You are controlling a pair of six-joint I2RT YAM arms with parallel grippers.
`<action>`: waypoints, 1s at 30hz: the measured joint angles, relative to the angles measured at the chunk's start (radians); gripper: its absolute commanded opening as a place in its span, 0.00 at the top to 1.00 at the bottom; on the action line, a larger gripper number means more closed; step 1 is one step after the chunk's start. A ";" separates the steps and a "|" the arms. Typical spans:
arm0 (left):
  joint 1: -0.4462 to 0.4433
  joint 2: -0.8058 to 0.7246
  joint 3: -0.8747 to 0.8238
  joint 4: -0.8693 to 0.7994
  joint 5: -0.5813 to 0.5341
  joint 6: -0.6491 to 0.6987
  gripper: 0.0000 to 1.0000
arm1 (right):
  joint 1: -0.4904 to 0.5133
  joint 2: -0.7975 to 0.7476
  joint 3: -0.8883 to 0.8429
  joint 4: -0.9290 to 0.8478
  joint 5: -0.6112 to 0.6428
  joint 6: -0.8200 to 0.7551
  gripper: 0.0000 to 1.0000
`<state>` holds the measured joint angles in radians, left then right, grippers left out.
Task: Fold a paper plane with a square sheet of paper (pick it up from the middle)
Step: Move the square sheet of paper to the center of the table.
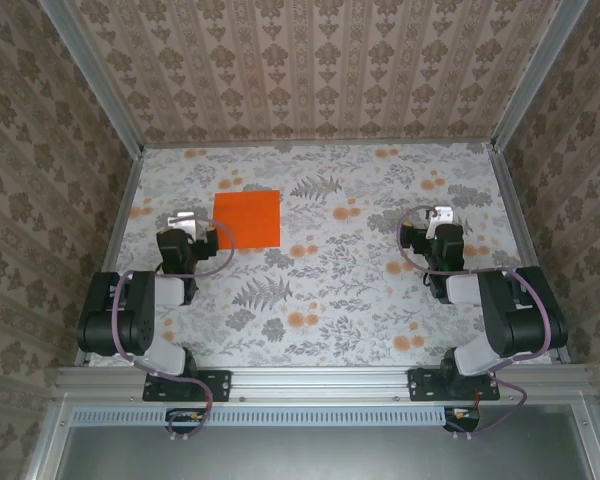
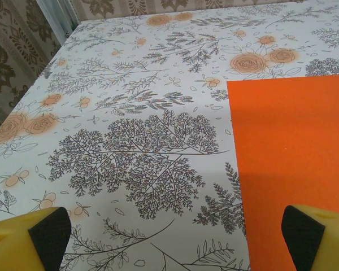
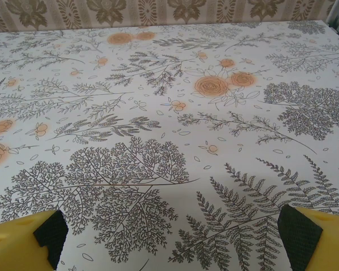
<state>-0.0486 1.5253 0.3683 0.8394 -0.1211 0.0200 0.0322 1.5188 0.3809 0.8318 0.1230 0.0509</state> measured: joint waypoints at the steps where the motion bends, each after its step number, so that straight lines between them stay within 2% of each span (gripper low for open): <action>1: 0.000 0.000 0.000 0.000 0.000 0.000 0.00 | 0.000 0.000 0.000 0.000 0.000 0.000 0.00; 25: 0.005 0.000 0.000 0.000 0.000 0.003 0.00 | 0.000 -0.003 0.001 -0.005 0.003 0.000 0.00; 30: 0.003 -0.061 0.005 -0.064 -0.026 0.003 0.00 | 0.000 -0.127 0.051 -0.164 0.050 0.010 0.00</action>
<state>-0.0452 1.4639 0.3737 0.7757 -0.1474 0.0231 0.0322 1.3922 0.4316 0.6682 0.1730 0.0608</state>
